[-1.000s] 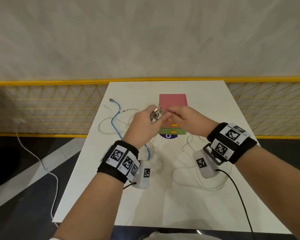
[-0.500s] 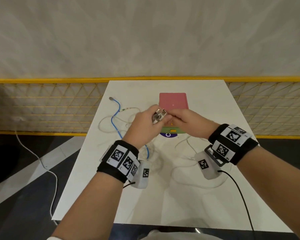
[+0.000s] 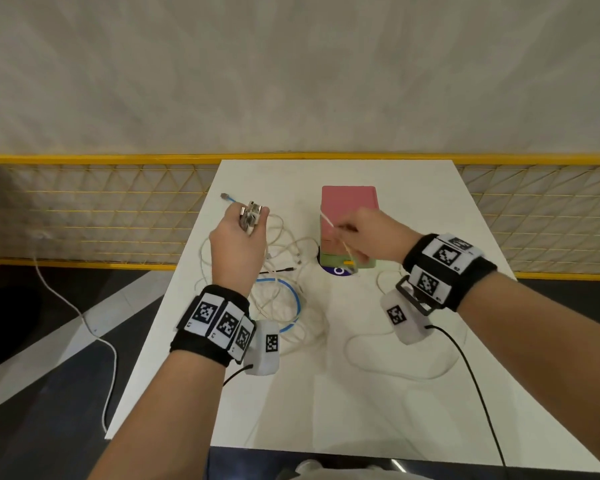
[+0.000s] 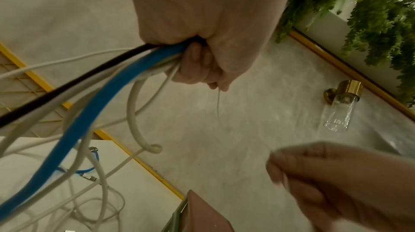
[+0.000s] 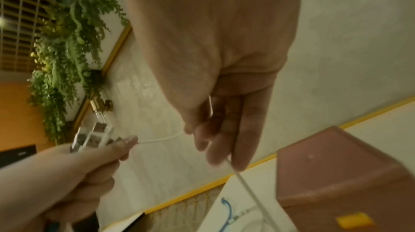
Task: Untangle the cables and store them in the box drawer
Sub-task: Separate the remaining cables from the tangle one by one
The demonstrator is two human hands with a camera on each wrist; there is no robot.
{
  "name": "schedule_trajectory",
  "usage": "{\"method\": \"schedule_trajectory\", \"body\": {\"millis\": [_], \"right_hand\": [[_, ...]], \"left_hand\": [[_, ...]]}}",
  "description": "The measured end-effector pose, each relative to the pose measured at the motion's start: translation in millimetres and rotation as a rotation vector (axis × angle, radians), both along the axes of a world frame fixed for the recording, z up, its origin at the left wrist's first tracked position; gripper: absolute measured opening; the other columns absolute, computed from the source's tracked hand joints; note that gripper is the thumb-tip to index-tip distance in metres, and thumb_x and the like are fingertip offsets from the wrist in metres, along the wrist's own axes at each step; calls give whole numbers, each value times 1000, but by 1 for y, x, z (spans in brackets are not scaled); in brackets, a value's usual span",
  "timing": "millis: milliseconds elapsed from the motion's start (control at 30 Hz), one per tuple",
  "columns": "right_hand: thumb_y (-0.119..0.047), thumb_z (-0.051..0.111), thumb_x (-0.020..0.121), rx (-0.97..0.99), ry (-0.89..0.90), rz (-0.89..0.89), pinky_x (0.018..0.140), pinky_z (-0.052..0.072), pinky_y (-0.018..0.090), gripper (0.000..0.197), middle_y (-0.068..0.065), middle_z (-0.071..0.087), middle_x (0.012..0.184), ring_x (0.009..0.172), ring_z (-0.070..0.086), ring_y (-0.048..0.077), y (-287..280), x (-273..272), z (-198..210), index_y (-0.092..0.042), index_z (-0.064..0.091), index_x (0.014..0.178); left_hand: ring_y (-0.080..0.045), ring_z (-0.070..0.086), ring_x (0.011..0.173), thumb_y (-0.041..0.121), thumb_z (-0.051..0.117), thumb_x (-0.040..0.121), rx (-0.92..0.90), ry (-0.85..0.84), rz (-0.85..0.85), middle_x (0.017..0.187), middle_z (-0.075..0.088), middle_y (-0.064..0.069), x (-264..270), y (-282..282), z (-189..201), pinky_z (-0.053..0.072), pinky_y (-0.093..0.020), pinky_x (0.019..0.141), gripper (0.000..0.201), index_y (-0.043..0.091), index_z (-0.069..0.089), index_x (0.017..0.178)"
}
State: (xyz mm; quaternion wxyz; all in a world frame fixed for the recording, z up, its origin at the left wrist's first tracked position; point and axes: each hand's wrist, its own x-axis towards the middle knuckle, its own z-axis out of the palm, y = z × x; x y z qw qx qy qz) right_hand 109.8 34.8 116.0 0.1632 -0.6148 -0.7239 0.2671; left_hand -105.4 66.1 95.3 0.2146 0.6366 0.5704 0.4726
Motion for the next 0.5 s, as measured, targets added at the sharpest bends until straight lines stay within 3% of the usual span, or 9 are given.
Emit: {"method": "schedule_trajectory", "body": {"millis": [67, 100, 133, 167, 200, 267, 333, 400, 500], "right_hand": [[-11, 44, 97, 93, 140, -55, 66, 46, 28, 29, -6, 68, 67, 59, 59, 6, 16, -11, 12, -16, 58, 72], [-9, 45, 97, 118, 194, -75, 78, 49, 30, 20, 1, 73, 87, 77, 65, 11, 24, -16, 15, -15, 63, 92], [-8, 45, 97, 104, 246, -92, 92, 48, 32, 27, 8, 69, 110, 97, 65, 17, 32, -19, 18, -11, 58, 119], [-5, 44, 97, 48, 292, -106, 102, 44, 33, 44, 10, 59, 130, 112, 60, 21, 38, -20, 19, -10, 39, 140], [-3, 41, 97, -12, 319, -116, 107, 40, 31, 56, 11, 50, 141, 121, 56, 22, 42, -19, 18, -11, 22, 149], [2, 39, 95, -44, 283, -128, 101, 37, 19, 60, 11, 48, 142, 125, 52, 23, 42, -10, 14, -11, 18, 150], [7, 41, 91, -1, 183, -103, 85, 37, 10, 49, 14, 57, 131, 119, 56, 24, 38, 8, 4, -5, 41, 139], [4, 45, 90, -32, 14, -76, 77, 40, 15, 35, 16, 63, 121, 108, 60, 25, 30, 32, -14, 0, 58, 122], [-3, 48, 90, -129, -186, -170, 91, 45, 31, 26, 14, 65, 117, 108, 59, 30, 14, 80, -58, -6, 66, 109]], "left_hand": [[-7, 44, 53, 33, 61, 93, -7, -26, -2, 61, 47, 8, 1, -1, 0, 34, -16, 50, 30, 5, 54, 85], [-4, 48, 58, 33, 62, 93, -23, -57, -13, 67, 51, 9, 1, -1, 1, 39, -18, 54, 26, 7, 58, 94], [1, 52, 64, 31, 64, 92, -51, -99, -33, 74, 53, 12, 2, -3, 3, 43, -13, 57, 27, 11, 58, 108], [5, 54, 71, 29, 65, 91, -91, -132, -62, 82, 53, 17, 3, -6, 4, 42, -5, 60, 37, 16, 53, 123], [7, 55, 77, 26, 67, 91, -137, -143, -105, 90, 53, 20, 4, -8, 5, 39, 2, 63, 51, 21, 44, 136], [-2, 58, 97, 25, 71, 88, -198, -131, -204, 113, 57, 15, 5, -8, 0, 39, 2, 82, 74, 29, 28, 148], [-10, 58, 109, 27, 74, 85, -247, -123, -290, 127, 57, 6, 7, -8, -8, 45, -14, 92, 78, 34, 28, 147], [1, 60, 93, 29, 74, 84, -288, -78, -352, 112, 60, 11, 12, -9, -17, 44, -7, 77, 58, 31, 45, 135], [-8, 59, 78, 34, 73, 84, -320, -40, -390, 89, 63, 7, 27, -10, -27, 46, -14, 70, 27, 23, 58, 104]]}}
